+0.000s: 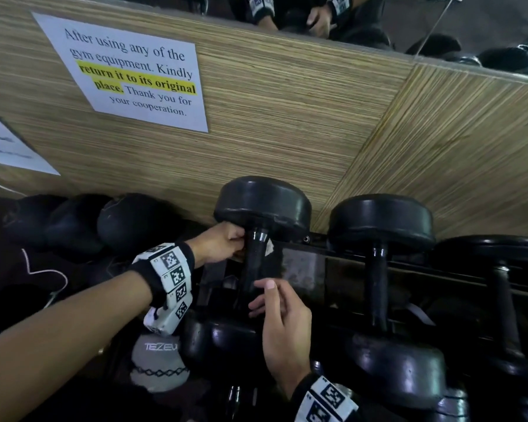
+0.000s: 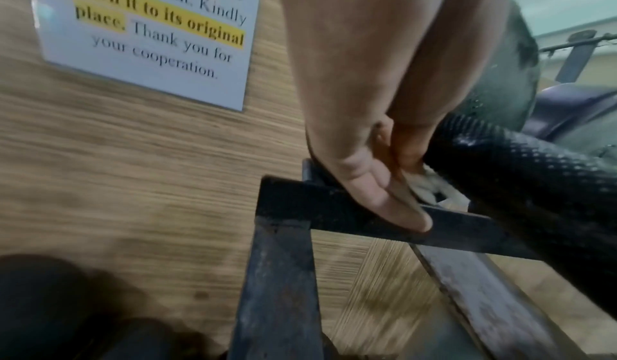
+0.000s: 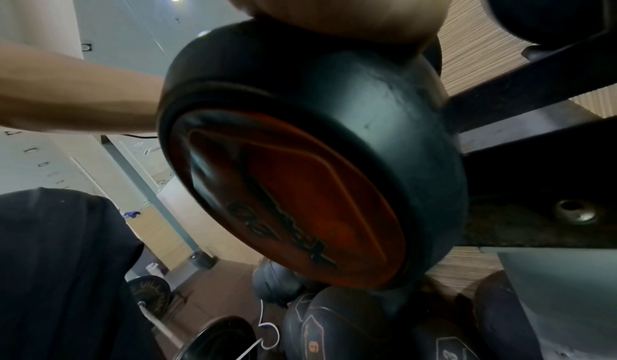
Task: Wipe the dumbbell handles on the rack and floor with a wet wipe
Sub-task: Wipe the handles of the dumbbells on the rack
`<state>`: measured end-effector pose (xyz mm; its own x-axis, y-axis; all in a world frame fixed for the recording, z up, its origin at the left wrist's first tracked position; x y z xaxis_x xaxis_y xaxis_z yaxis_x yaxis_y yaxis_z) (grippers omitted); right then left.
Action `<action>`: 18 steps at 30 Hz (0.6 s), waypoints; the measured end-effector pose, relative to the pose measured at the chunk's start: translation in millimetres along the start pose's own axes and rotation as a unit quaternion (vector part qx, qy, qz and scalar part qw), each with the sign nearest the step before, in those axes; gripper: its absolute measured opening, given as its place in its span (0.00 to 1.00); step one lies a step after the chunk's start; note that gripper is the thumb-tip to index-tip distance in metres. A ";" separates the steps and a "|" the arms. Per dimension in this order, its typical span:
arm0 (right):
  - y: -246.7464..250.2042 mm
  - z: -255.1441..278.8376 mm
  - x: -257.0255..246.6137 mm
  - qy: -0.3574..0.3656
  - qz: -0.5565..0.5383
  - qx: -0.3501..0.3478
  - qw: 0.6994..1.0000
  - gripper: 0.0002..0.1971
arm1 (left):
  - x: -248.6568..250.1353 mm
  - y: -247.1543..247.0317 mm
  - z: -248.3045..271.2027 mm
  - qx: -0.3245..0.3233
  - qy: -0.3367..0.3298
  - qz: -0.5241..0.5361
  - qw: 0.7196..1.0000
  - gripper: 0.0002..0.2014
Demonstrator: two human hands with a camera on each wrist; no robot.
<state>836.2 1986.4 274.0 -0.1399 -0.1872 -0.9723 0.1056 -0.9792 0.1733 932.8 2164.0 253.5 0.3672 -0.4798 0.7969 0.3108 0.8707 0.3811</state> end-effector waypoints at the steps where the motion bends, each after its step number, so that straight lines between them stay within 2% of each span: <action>1: 0.0 -0.3 -0.1 0.000 -0.003 0.001 1.000 0.13 | 1.1 -0.3 1.2 -0.005 0.004 0.029 1.000 0.13; 3: 0.7 -0.5 -0.5 0.003 -0.005 -0.002 1.000 0.14 | -0.1 -0.6 5.4 -0.002 0.008 0.072 0.997 0.13; 8: 0.8 -0.5 0.0 0.012 0.024 -0.013 1.000 0.15 | -3.6 4.8 16.1 0.065 -0.014 0.099 0.993 0.11; 12: -0.4 0.4 -0.5 0.030 0.039 -0.010 0.999 0.17 | 3.0 2.5 26.1 0.129 -0.059 0.024 0.990 0.10; 18: 0.9 0.8 1.7 0.044 0.063 -0.021 0.997 0.14 | 16.7 -5.0 45.5 0.202 -0.125 -0.092 0.967 0.10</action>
<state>835.3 1985.2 272.6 -0.0366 -0.2996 -0.9534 0.1591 -0.9436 0.2904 897.5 2156.6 286.2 0.0996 -0.6344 0.7666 -0.0363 0.7676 0.6399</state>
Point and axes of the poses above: each hand's wrist, its own z-axis away from the middle knuckle, its own y-axis out of the back of the hand, x = y × z, the point moved 1 cm from there along -z, towards the middle knuckle, and after that the axes turned 3 degrees about -z, right-handed, at the moved point
